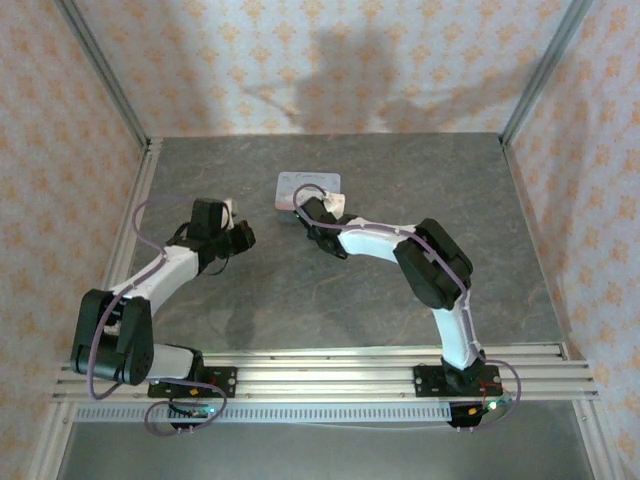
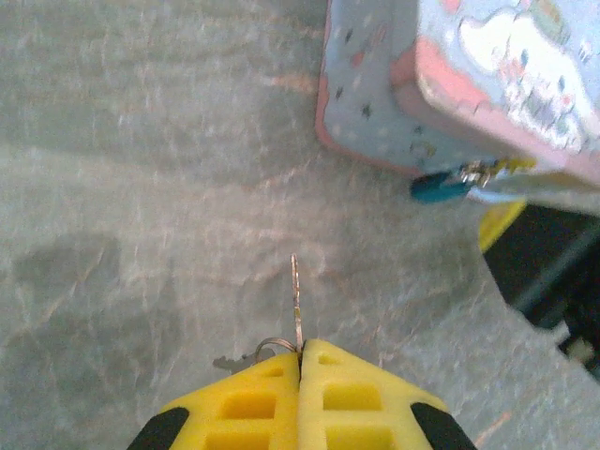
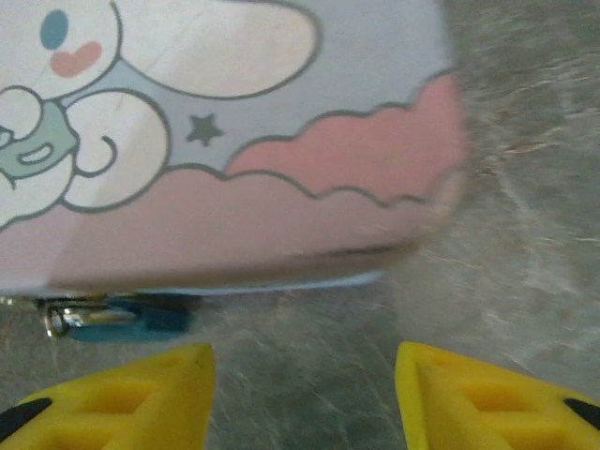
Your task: Unlock a padlock with a key
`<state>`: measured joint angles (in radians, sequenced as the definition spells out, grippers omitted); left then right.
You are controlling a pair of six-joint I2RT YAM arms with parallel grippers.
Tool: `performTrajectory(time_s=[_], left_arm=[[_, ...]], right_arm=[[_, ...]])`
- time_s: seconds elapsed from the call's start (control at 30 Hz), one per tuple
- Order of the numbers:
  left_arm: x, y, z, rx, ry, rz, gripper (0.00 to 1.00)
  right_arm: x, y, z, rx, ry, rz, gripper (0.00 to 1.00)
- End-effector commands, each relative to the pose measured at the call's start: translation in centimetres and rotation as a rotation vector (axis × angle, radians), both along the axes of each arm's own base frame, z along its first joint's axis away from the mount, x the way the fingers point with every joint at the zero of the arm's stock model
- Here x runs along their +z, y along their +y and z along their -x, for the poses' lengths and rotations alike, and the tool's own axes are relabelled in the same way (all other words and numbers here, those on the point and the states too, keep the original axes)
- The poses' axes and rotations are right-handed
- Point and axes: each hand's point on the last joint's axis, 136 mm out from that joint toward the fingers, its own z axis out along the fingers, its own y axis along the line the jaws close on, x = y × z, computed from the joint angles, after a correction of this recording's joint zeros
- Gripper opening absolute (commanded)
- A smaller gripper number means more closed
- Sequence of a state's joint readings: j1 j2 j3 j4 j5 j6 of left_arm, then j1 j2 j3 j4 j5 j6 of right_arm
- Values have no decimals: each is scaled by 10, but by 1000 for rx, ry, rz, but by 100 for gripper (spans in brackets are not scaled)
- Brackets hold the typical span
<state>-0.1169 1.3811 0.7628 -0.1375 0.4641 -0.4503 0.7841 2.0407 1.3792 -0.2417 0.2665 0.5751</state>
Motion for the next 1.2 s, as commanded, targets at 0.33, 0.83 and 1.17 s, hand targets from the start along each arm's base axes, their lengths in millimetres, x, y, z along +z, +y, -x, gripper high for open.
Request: performTrajectory(time_s=[0.33, 0.83, 1.17], left_arm=[[3, 17, -96, 62, 33, -161, 0], [-32, -61, -124, -100, 114, -213, 0], [-13, -94, -58, -138, 81, -244, 0]], right_arm=[[53, -79, -53, -118, 119, -70, 58], [-4, -56, -86, -20, 301, -223, 57], [0, -102, 6, -88, 310, -249, 56]])
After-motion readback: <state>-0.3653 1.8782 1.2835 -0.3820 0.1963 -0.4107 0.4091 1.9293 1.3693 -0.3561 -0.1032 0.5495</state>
